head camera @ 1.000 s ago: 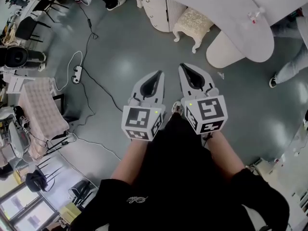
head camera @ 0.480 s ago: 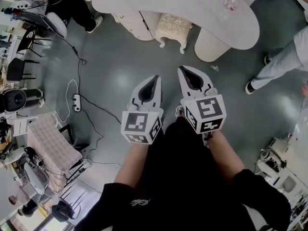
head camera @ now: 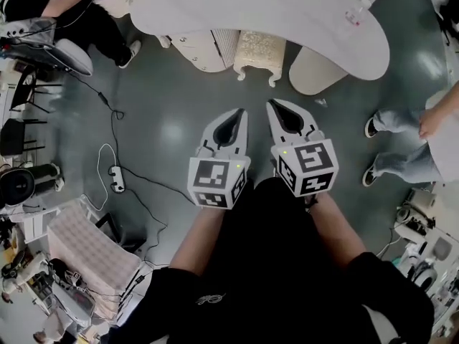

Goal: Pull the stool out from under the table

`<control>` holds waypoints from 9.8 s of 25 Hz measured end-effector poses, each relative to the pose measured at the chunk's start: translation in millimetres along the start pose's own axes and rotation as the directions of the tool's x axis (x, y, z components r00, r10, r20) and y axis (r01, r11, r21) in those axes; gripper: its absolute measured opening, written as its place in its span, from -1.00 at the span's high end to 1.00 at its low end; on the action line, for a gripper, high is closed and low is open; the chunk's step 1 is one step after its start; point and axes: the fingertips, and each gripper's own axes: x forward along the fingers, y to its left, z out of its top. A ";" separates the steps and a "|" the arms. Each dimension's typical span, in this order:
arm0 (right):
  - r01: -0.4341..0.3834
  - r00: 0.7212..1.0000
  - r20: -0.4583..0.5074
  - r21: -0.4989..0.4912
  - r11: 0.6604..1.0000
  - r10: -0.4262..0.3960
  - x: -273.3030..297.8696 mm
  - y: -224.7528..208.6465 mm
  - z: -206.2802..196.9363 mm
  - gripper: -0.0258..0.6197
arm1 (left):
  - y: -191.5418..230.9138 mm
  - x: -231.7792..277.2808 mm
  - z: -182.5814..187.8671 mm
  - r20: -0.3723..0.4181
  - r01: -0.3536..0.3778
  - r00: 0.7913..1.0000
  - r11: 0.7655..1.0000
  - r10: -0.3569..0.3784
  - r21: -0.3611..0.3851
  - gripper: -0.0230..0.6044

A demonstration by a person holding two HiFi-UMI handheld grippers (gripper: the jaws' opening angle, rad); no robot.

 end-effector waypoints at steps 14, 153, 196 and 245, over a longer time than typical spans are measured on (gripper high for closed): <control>0.176 0.982 -0.101 0.170 0.970 -0.161 65.2 -5.2 -11.8 0.90 | 81.8 33.9 -12.8 -0.110 0.102 0.988 0.994 -0.106 -0.040 0.91; 0.446 0.825 -0.502 0.295 0.845 -0.260 212.2 -58.3 -494.1 -0.04 | 222.1 174.4 -486.9 -0.636 0.038 0.766 0.994 -0.093 -0.099 -0.38; 0.272 0.946 -0.219 0.132 0.953 -0.240 57.8 71.9 -145.9 0.90 | 91.2 -6.4 -160.2 -0.281 0.041 0.957 0.993 -0.070 -0.110 0.91; 0.560 0.686 0.551 0.018 0.828 -0.476 -387.8 57.5 24.2 0.90 | -270.9 -182.0 51.2 0.340 0.288 0.852 0.899 -0.398 0.330 0.91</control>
